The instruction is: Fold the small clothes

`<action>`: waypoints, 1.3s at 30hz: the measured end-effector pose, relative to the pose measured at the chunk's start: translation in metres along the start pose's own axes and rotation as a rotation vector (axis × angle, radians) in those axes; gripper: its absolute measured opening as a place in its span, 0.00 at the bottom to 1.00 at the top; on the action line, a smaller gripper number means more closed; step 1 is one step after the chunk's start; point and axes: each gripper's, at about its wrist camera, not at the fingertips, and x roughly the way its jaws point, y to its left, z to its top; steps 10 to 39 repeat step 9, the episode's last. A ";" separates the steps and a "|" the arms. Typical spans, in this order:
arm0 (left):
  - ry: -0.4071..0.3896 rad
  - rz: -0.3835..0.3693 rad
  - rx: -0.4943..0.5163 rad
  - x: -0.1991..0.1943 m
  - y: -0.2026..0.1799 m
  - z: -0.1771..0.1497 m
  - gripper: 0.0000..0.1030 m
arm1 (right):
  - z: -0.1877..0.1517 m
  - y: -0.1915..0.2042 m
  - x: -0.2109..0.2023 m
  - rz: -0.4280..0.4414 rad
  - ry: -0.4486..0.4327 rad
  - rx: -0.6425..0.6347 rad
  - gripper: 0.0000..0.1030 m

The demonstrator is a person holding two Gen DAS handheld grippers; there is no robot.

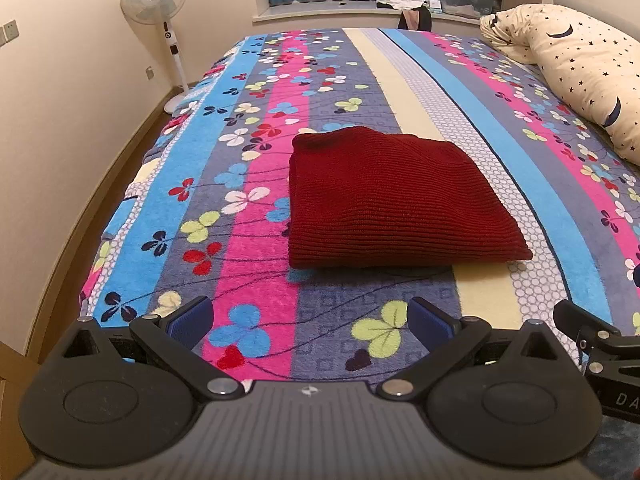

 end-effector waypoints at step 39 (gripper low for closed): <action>0.001 -0.021 0.003 0.004 -0.001 -0.002 1.00 | -0.001 0.001 0.003 0.012 0.008 0.011 0.99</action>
